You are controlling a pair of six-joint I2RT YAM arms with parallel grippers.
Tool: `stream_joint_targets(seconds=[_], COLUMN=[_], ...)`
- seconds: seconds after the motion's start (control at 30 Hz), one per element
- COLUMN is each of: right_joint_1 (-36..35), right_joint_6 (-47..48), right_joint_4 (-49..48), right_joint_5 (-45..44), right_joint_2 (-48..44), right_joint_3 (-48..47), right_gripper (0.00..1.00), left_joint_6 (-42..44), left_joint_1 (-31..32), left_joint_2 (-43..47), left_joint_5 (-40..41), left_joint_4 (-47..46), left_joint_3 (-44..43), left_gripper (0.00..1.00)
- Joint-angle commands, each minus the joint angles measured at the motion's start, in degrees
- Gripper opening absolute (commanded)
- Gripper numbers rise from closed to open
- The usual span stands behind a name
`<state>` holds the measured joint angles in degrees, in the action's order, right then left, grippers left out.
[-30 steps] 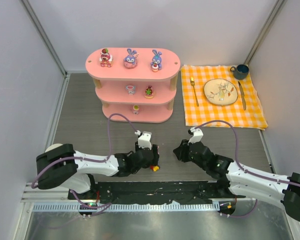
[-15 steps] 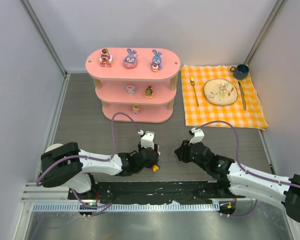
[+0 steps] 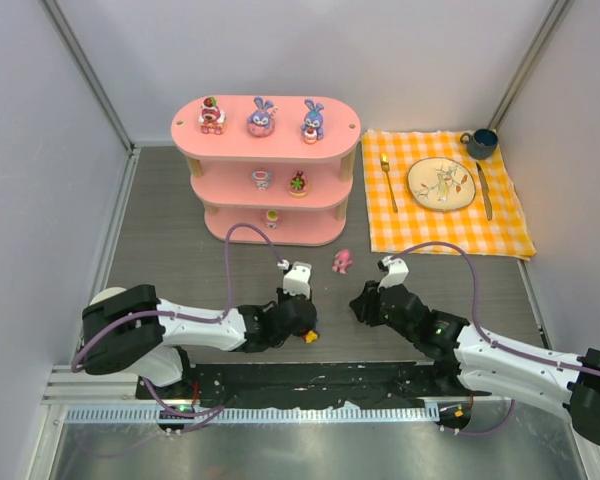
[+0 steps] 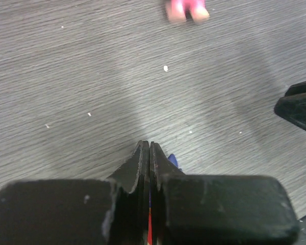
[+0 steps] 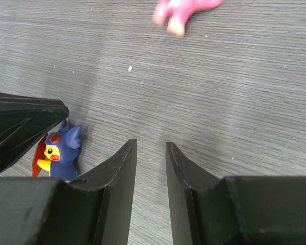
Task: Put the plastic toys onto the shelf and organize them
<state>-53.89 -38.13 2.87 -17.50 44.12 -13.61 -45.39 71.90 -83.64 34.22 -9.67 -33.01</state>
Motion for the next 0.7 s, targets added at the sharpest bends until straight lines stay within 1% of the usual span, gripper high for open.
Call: stream_joint_targets(seconds=[0.0, 0.17, 0.23, 0.27, 0.33, 0.4, 0.43, 0.5, 0.53, 0.57, 0.6, 0.63, 0.67], right_joint_1=[0.3, 0.3, 0.3, 0.3, 0.3, 0.4, 1.1, 3.2, 7.3, 9.8, 12.6, 18.4, 20.6], right_joint_6=[-0.6, -0.9, -1.2, -2.2, -4.0, -4.4, -3.9, -1.2, 0.2, 1.7, 4.0, 5.3, 6.3], right_joint_4=[-0.7, -0.6, -0.3, 0.5, 2.1, 2.8, 2.8, 3.3, 3.4, 3.5, 3.4, 3.3, 2.6], right_joint_5=[-0.9, -1.1, -2.8, -3.9, -9.7, -12.6, -14.7, -15.8, -12.9, -10.5, -7.8, -1.6, 0.8], right_joint_2=[-0.6, -0.8, -1.1, -1.5, -2.4, -2.9, -2.6, 0.1, 1.9, 3.9, 8.4, 10.5, 12.5], right_joint_3=[-0.1, -0.4, -0.6, -0.9, -1.9, -2.6, -4.2, -6.9, -10.3, -12.1, -14.0, -17.4, -18.9], right_gripper=[0.35, 0.35, 0.35, 0.35, 0.36, 0.38, 0.41, 0.45, 0.50, 0.51, 0.52, 0.53, 0.53], left_joint_6=[4.0, 5.1, 4.6, 4.3, 3.5, 3.2, 3.1, 2.4, 2.1, 1.8, 1.6, 1.5, 1.2], left_joint_1=[0.2, 0.2, 0.1, 0.1, 0.2, 0.1, 0.2, 0.2, 0.2, 0.2, 0.1, 0.2, 0.2], left_joint_2=[1.1, 2.1, 2.8, 3.0, 3.5, 3.8, 4.1, 5.4, 6.0, 7.2, 7.9, 8.4, 9.6], left_joint_5=[4.4, 5.9, 6.2, 6.3, 6.4, 6.4, 6.4, 6.4, 6.4, 6.4, 6.4, 6.4, 6.5], left_joint_4=[1.8, 2.4, 2.3, 2.0, 1.9, 2.0, 2.2, 2.8, 3.0, 3.0, 3.2, 3.7, 4.0], left_joint_3=[-1.8, -1.7, -1.1, -0.7, -0.2, 0.0, 0.1, 0.5, 0.8, 1.1, 1.5, 1.6, 1.9], left_gripper=[0.00, 0.00, 0.00, 0.02, 0.04, 0.17, 0.20, 0.35, 0.39, 0.46, 0.50, 0.54, 0.59])
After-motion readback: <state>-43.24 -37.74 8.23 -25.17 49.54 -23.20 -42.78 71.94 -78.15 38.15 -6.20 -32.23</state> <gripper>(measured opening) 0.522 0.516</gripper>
